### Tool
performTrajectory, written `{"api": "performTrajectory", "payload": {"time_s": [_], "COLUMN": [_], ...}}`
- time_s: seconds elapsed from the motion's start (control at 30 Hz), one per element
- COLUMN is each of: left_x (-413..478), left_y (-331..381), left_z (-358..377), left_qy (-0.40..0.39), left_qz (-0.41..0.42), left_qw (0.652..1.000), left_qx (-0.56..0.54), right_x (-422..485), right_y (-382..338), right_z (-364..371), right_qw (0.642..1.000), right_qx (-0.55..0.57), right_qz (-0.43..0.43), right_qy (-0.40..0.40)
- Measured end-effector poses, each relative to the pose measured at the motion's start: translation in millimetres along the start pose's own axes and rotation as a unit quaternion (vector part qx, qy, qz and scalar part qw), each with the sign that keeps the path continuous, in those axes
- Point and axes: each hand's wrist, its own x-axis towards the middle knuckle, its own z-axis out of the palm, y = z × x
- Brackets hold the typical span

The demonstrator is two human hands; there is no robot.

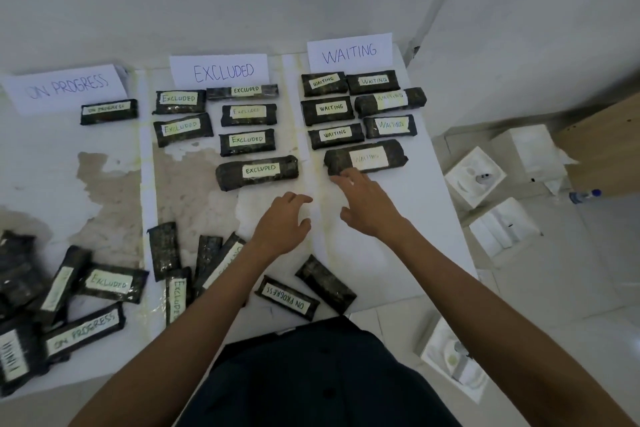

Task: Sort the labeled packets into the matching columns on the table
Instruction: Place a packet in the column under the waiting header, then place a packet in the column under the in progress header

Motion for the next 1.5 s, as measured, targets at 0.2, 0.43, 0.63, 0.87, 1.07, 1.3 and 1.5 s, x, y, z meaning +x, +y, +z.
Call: {"api": "performTrajectory", "payload": {"time_s": [0.2, 0.43, 0.63, 0.87, 1.07, 1.3, 1.5], "left_x": [-38, -54, -56, -92, -121, -132, -144], "left_y": [-25, -54, -56, -39, -19, -30, -49], "left_z": [16, 30, 27, 2, -18, -46, -73], "left_qy": [-0.004, -0.060, -0.061, -0.029, -0.070, -0.061, -0.027], "left_qz": [0.017, 0.040, 0.048, -0.003, -0.075, -0.101, -0.123], "left_qw": [0.999, 0.988, 0.991, 0.992, 0.934, 0.925, 0.892], "left_qx": [0.040, 0.136, 0.110, -0.119, -0.343, -0.362, -0.434], "right_x": [-44, -76, -78, -93, -105, -90, -71], "right_y": [-40, -72, -86, -85, -97, -127, -164], "right_z": [42, 93, 100, 43, 23, 25, 9], "right_qw": [0.999, 0.993, 0.988, 0.857, 0.729, 0.711, 0.783], "right_qx": [0.008, -0.038, -0.071, 0.473, 0.659, 0.665, 0.599], "right_qz": [0.009, 0.081, 0.119, 0.193, 0.172, 0.217, 0.166], "right_qy": [-0.046, -0.083, -0.063, 0.071, 0.063, 0.078, 0.006]}}
